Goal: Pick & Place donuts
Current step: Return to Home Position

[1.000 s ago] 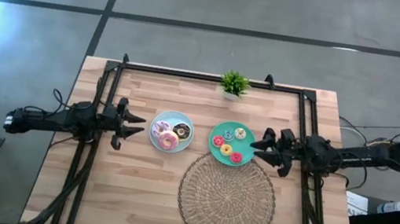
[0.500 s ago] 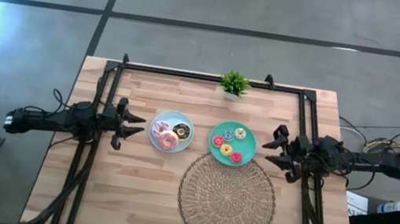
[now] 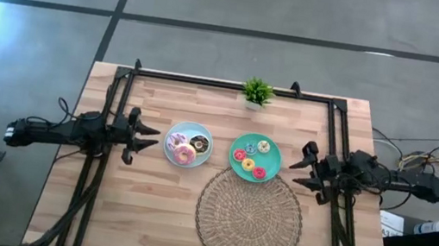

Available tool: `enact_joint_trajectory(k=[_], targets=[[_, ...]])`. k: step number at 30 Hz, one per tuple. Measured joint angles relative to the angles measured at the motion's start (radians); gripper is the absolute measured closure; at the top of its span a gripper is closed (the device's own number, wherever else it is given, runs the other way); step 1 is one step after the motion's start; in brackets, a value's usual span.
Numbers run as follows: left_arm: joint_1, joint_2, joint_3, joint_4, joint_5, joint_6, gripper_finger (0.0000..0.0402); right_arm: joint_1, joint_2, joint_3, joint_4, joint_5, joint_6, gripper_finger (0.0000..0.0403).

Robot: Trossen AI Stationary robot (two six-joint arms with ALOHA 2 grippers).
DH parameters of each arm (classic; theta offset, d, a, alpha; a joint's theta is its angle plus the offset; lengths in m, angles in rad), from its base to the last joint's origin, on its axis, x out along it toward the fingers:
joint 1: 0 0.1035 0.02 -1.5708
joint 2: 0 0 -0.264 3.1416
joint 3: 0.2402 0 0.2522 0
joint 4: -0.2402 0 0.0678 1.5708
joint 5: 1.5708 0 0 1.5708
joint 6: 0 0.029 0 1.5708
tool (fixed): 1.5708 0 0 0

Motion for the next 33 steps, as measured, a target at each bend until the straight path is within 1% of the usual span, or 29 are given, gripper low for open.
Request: enact_joint_trajectory(k=[4, 8, 11, 21, 26, 33], targets=[[0.000, 0.000, 0.000, 0.000, 0.000, 0.000, 0.0278, 0.000, -0.048, 0.000, -0.077, 0.042, 0.008, 0.0220], [0.000, 0.000, 0.000, 0.000, 0.000, 0.000, 0.0278, 0.000, -0.090, 0.000, -0.138, 0.123, 0.048, 0.0220], [0.000, 0.000, 0.000, 0.000, 0.000, 0.000, 0.0278, 0.005, -0.090, 0.000, -0.163, 0.156, 0.047, 0.0220], [0.000, 0.000, 0.000, -0.001, 0.000, 0.000, 0.0278, 0.044, -0.090, 0.000, -0.222, 0.172, -0.005, 0.0220], [0.000, 0.000, 0.000, -0.001, 0.000, 0.000, 0.0278, 0.044, -0.090, 0.000, -0.229, 0.215, -0.067, 0.0220], [0.000, 0.000, 0.000, -0.001, 0.000, 0.000, 0.0278, 0.044, -0.086, 0.000, -0.231, 0.228, -0.070, 0.0220]])
